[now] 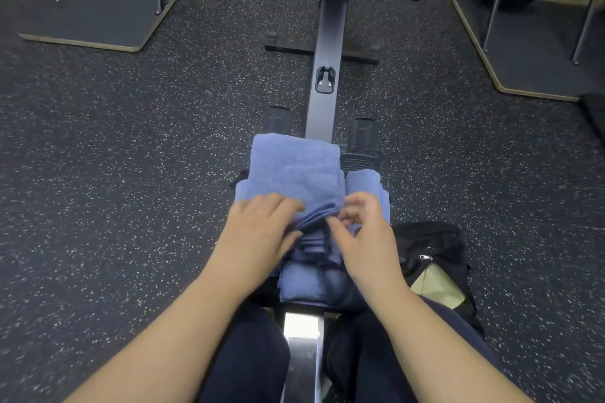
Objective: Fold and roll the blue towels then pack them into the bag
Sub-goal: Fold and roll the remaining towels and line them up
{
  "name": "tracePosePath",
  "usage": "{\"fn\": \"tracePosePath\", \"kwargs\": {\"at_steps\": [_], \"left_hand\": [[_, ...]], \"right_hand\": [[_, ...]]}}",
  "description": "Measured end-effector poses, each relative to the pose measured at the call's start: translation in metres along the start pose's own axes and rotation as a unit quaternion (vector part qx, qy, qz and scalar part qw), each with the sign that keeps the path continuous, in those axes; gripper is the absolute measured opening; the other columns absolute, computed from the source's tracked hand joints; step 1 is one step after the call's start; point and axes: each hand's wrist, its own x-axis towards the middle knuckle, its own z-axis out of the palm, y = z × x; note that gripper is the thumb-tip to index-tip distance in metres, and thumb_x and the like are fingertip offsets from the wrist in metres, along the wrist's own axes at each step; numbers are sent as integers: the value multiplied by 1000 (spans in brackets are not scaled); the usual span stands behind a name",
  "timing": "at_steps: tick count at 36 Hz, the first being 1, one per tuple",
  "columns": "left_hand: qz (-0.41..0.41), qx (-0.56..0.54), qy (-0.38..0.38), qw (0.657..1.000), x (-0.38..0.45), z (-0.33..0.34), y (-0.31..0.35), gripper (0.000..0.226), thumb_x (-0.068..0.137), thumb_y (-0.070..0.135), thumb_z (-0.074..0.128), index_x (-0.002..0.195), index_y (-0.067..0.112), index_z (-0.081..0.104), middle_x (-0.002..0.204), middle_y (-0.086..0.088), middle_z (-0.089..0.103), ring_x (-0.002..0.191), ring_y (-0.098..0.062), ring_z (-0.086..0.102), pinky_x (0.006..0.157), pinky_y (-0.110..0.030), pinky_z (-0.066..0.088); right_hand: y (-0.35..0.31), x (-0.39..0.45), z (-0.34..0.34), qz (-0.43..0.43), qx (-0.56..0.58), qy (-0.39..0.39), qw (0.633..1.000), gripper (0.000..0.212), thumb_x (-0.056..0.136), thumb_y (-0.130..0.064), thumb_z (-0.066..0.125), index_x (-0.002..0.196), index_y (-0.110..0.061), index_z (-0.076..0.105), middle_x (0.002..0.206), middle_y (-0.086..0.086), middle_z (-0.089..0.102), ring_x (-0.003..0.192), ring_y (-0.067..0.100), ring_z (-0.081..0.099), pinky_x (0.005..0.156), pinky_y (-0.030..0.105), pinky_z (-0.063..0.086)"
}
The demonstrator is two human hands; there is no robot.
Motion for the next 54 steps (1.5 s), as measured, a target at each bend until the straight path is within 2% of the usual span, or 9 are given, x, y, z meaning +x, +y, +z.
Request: {"fn": "tracePosePath", "kwargs": {"at_steps": [6, 10, 14, 22, 33, 36, 42, 51, 54], "left_hand": [[18, -72, -38, 997, 9, 3, 9, 19, 75, 17, 36, 91, 25, 41, 85, -3, 58, 71, -30, 52, 59, -42, 49], [17, -90, -43, 995, 9, 8, 6, 33, 75, 18, 35, 98, 23, 57, 98, -3, 64, 76, -30, 56, 65, -43, 52], [23, -63, -47, 997, 9, 15, 5, 45, 75, 18, 37, 114, 23, 59, 107, -4, 64, 77, -29, 58, 63, -42, 54], [67, -39, 46, 996, 10, 4, 9, 48, 78, 8, 35, 115, 5, 66, 125, -4, 56, 86, -24, 48, 75, -37, 53], [128, 27, -41, 991, -2, 17, 5, 43, 72, 11, 52, 112, 16, 67, 121, 2, 62, 89, -22, 49, 60, -39, 52], [134, 33, -48, 989, -3, 17, 7, 34, 77, 18, 48, 106, 21, 64, 118, 4, 62, 89, -22, 56, 60, -35, 50], [105, 9, -43, 994, -7, 10, 5, 26, 78, 19, 43, 103, 24, 45, 101, 4, 60, 87, -20, 55, 71, -30, 33], [58, 110, 2, 992, -5, 10, -3, 27, 62, 13, 61, 87, 22, 59, 89, 4, 58, 83, -19, 44, 69, -32, 23], [50, 104, 13, 993, -4, 12, -5, 21, 67, 13, 61, 86, 22, 60, 87, 6, 59, 82, -19, 47, 68, -32, 25]], "right_hand": [[3, -2, 1, 14, -49, -4, 999, 22, 85, -15, 70, 85, -11, 49, 83, -7, 64, 75, -4, 55, 66, 9, 39], [11, -2, 7, 53, -56, -25, 997, 27, 83, -18, 72, 83, -22, 45, 79, -6, 62, 68, 8, 57, 69, 27, 47], [10, 1, 11, 61, -46, -28, 997, 32, 86, -13, 69, 80, -26, 40, 71, -9, 55, 59, 2, 50, 59, 12, 39], [-4, -7, 1, 48, 32, 2, 998, 26, 81, 1, 62, 76, -21, 48, 69, -6, 52, 58, 0, 47, 60, 9, 39], [4, -8, -2, 8, 15, -59, 998, 53, 89, -2, 56, 101, -53, 47, 73, -11, 55, 64, 3, 51, 67, 12, 41], [7, -7, -1, -13, -28, -71, 997, 48, 87, 1, 54, 97, -45, 53, 93, -6, 62, 80, 5, 57, 78, 17, 43], [10, -5, -5, 36, -48, -89, 994, 32, 85, 0, 55, 78, -30, 45, 75, -4, 55, 61, 5, 44, 61, 12, 38], [9, -4, -9, 52, -63, -94, 992, 25, 81, 0, 56, 75, -22, 46, 75, 1, 53, 62, 10, 42, 59, 17, 36], [9, -4, -7, -15, -162, -80, 983, 20, 79, -3, 59, 83, -19, 47, 93, -4, 48, 86, 16, 45, 72, 22, 29]]}}
